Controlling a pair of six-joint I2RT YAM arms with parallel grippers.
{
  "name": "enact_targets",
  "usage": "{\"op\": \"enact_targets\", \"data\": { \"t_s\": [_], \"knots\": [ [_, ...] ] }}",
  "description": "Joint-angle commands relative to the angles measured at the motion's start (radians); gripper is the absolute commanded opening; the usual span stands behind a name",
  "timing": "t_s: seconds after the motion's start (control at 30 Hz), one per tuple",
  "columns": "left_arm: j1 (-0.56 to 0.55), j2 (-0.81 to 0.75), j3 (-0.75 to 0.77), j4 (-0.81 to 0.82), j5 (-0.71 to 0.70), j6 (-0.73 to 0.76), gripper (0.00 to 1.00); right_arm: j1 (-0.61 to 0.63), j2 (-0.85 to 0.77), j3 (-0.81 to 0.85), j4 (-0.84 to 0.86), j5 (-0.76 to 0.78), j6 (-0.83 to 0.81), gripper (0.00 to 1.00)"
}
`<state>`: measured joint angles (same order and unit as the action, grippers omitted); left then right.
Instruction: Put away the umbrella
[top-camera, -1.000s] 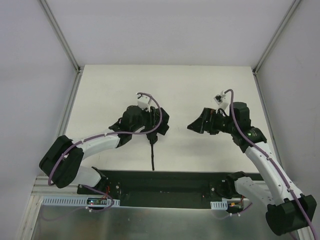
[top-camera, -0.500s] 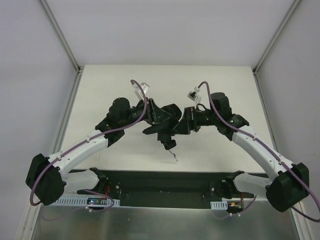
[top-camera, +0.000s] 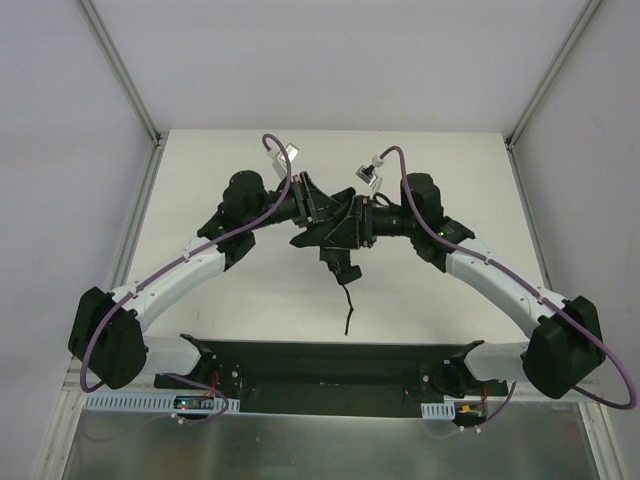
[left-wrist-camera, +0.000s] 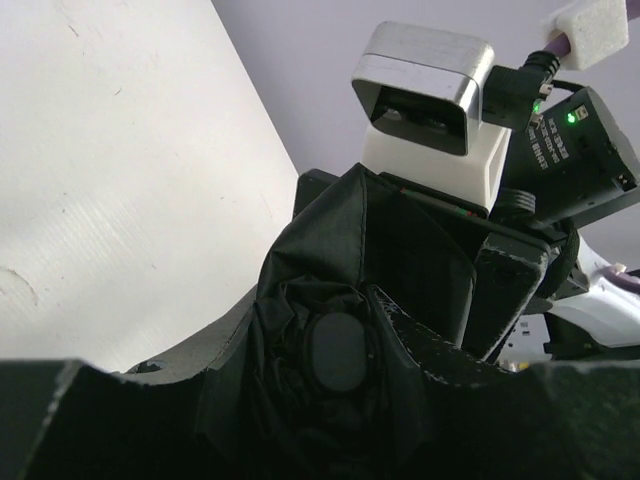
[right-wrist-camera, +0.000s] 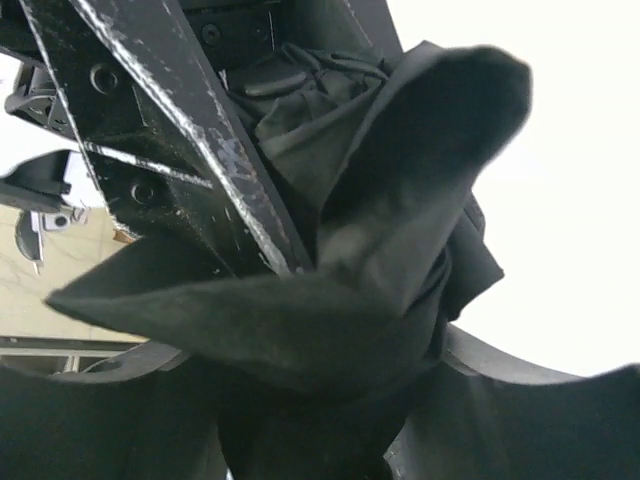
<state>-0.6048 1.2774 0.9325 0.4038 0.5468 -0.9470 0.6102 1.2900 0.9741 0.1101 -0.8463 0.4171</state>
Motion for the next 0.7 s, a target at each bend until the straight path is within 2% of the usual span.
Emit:
{"op": "enact_targets", "data": {
  "t_s": [0.0,0.03,0.1,0.13,0.17,0.2,0.23,0.3,0.47,0.53,0.6,0.67],
  "knots": [
    [0.033,0.017,0.11,0.015,0.076,-0.072,0.08,0.011,0.031,0.072,0.077,0.021,0.045,0.48],
    [0.043,0.022,0.115,-0.009,0.096,-0.069,0.18,0.01,0.034,0.081,0.082,0.026,0.046,0.4],
    [0.085,0.007,0.108,-0.04,0.113,-0.061,0.45,0.0,0.045,0.094,0.083,0.036,0.051,0.32],
    [0.105,-0.006,0.101,-0.051,0.12,-0.052,0.54,-0.007,0.054,0.095,0.098,0.033,0.061,0.29],
    [0.128,-0.019,0.094,-0.06,0.127,-0.036,0.82,-0.013,0.066,0.097,0.115,0.026,0.072,0.26],
    [0.154,-0.036,0.089,-0.077,0.13,-0.026,0.93,-0.024,0.075,0.1,0.123,0.017,0.08,0.24],
    [0.177,-0.049,0.094,-0.113,0.131,-0.007,0.99,-0.033,0.084,0.101,0.134,0.007,0.09,0.18],
    [0.224,-0.068,0.115,-0.189,0.142,0.04,0.99,-0.052,0.107,0.106,0.161,-0.01,0.112,0.15],
    [0.377,-0.142,0.135,-0.474,0.023,0.129,0.99,-0.145,0.169,0.126,0.154,0.027,0.144,0.18],
    [0.427,-0.168,0.141,-0.578,-0.016,0.166,0.99,-0.226,0.218,0.144,0.091,0.091,0.153,0.23],
    [0.43,-0.176,0.155,-0.631,-0.031,0.227,0.99,-0.309,0.279,0.172,0.037,0.16,0.155,0.23],
    [0.427,-0.191,0.132,-0.634,-0.013,0.223,0.99,-0.404,0.357,0.216,0.001,0.238,0.153,0.24]
  ]
}}
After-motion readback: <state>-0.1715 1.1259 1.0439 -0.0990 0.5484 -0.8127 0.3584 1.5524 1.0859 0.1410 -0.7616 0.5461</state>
